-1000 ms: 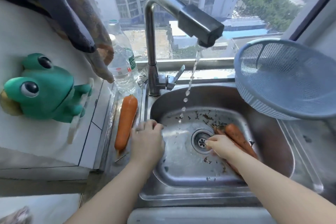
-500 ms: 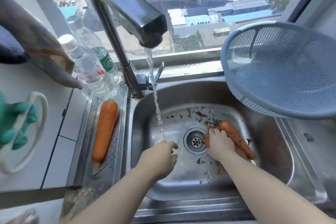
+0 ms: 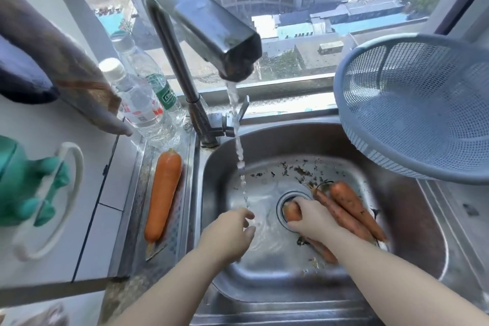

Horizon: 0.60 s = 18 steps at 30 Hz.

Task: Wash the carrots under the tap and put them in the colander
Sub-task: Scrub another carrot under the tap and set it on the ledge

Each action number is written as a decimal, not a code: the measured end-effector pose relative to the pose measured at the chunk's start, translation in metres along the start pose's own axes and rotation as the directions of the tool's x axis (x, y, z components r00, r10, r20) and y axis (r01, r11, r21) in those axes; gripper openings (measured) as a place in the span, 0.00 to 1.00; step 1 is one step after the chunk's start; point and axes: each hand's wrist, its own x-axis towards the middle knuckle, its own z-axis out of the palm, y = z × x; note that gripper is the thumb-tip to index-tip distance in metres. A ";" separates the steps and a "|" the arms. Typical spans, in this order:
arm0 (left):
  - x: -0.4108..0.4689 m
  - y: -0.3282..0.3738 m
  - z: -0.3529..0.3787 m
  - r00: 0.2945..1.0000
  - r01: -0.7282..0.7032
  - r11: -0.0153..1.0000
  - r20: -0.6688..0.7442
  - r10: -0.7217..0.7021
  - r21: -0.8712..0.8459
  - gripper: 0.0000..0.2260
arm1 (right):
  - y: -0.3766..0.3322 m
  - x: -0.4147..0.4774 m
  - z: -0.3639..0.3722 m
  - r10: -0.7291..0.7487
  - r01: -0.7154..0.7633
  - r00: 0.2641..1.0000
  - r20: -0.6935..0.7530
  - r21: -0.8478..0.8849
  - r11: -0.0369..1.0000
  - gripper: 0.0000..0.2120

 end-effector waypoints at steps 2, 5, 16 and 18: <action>0.000 -0.003 -0.005 0.999 0.039 0.985 -0.021 -0.043 -0.169 0.16 | -0.022 -0.008 -0.023 -0.058 0.070 0.997 -0.049 0.294 0.953 0.23; -0.001 0.000 -0.012 0.993 0.087 0.860 -0.022 -0.113 -0.504 0.14 | -0.061 -0.027 -0.054 -0.123 0.184 0.982 -0.146 0.541 0.821 0.20; -0.034 0.020 -0.018 0.993 0.120 0.440 0.116 -0.036 -0.890 0.26 | -0.142 -0.043 -0.046 0.171 -0.025 0.985 -0.036 0.939 0.344 0.23; -0.041 0.019 -0.024 0.987 0.158 0.454 0.151 -0.050 -0.877 0.25 | -0.149 -0.038 -0.039 0.225 -0.081 0.974 0.022 0.963 0.258 0.27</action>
